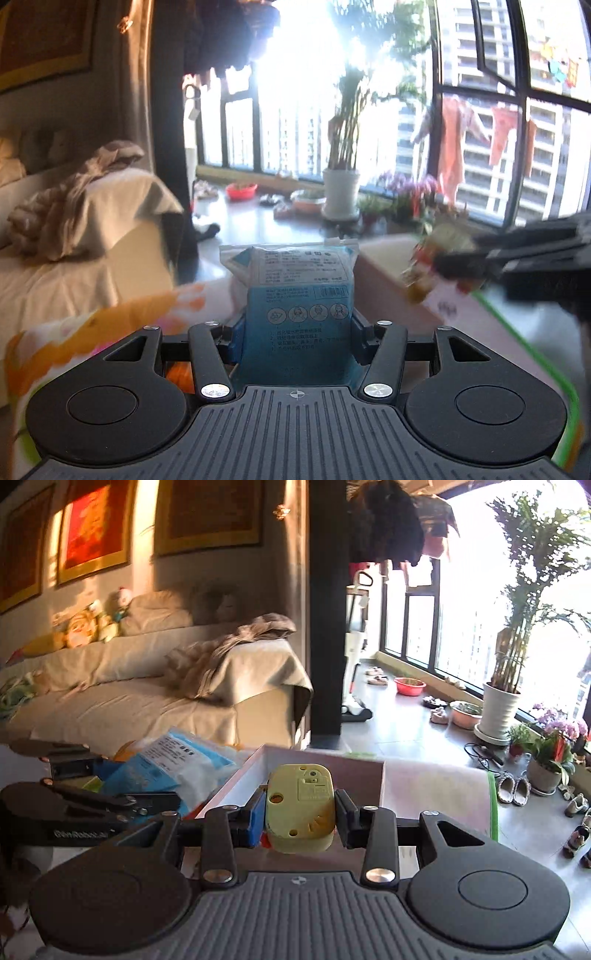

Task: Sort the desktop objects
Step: 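Grasp the yellow block with the right tool and drop it in the box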

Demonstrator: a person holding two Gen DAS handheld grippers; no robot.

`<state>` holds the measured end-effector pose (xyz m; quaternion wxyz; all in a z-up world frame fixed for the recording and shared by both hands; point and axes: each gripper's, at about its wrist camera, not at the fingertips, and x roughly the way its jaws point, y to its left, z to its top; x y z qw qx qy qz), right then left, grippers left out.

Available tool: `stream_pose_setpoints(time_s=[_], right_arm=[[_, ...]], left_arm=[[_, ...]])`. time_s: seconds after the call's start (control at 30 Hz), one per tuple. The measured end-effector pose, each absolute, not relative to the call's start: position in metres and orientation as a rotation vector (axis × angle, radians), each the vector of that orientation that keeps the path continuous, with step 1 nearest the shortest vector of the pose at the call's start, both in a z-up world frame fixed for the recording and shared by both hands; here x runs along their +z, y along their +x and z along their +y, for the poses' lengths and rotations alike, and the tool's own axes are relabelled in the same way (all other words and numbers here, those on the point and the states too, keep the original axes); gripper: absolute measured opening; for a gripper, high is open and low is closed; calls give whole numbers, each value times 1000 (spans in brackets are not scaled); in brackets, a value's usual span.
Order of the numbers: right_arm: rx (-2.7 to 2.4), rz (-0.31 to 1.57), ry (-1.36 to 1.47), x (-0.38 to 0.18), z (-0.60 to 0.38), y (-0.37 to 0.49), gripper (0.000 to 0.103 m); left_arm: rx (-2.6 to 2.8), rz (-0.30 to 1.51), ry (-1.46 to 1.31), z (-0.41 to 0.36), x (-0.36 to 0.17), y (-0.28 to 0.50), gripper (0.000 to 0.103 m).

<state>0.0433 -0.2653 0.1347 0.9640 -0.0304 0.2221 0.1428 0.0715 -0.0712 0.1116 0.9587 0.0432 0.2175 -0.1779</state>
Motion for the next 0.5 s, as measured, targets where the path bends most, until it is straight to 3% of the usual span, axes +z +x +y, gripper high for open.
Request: stream_pose_setpoints(time_s=[0.07,0.1,0.2,0.33,0.5], right_arm=[[271,465,-48,131,-266,71,44],[254,480,-35,127,-267,81,52],[246,520,-23,112,-269,95,52],[263,580,-35,99,-263,99,52],[380,663,-6,102,-216,122,52]], left_arm=[[-340,448,72,-74,108,95,64],[-321,468,54,-71,105,102,68],[-296,517,12,-49,90,100,84],[-191,525,74,-11,63,76,95],[-38,647,14,40,26,75,97]])
